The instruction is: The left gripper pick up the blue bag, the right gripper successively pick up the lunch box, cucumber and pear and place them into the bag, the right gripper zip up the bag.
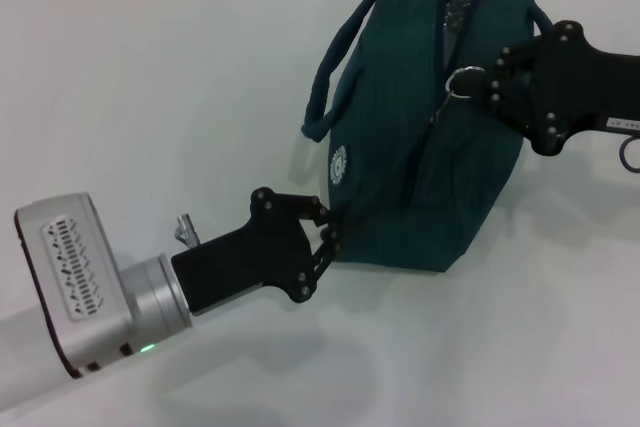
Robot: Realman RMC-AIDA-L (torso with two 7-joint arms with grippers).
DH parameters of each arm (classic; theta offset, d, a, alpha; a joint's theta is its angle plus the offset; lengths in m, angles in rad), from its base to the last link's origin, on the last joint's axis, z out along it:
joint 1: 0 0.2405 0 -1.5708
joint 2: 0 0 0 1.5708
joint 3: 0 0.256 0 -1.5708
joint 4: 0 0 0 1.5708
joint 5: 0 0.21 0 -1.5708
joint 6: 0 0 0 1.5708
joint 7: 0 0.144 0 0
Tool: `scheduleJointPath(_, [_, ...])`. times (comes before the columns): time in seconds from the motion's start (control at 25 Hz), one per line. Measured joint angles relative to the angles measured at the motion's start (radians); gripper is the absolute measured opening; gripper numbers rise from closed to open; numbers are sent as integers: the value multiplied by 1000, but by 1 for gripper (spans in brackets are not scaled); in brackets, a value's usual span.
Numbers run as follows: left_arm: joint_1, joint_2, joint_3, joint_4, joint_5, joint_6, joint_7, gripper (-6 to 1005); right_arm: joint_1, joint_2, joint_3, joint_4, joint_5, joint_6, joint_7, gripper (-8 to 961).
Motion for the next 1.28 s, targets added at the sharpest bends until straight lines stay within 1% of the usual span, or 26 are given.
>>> scheduleJointPath(0.08, [7,0,0,0,4,0,2,63,-6,2,-3,1,29,-4,-20,20])
scheduleJointPath(0.24, [17,1,8,1,6,0,10,63,-37,2,-8,15,138,-9,-102,20])
scheduleJointPath(0.44, [21,1,33,2,6,3,21,64,-44,2,-10,77,242,-49,-200,20])
scheduleJointPath(0.68, [22,-3,39,1,9,31,31,64,-45,0,-11,99,247,-78,-219,20])
scheduleJointPath(0.88, [26,-2,42,-6,-7,85,-5,64,-46,-2,-23,110,246,-90,-226,20])
scheduleJointPath(1.08, [36,0,39,-1,-50,188,-135,186,-52,-1,-28,111,245,-104,-226,20])
scheduleJointPath(1.16, [33,0,39,0,-62,210,-174,265,-55,-2,-30,111,245,-112,-231,20])
scheduleJointPath(1.28, [28,-3,39,-3,-98,213,-187,384,-55,-1,-35,111,245,-113,-243,20])
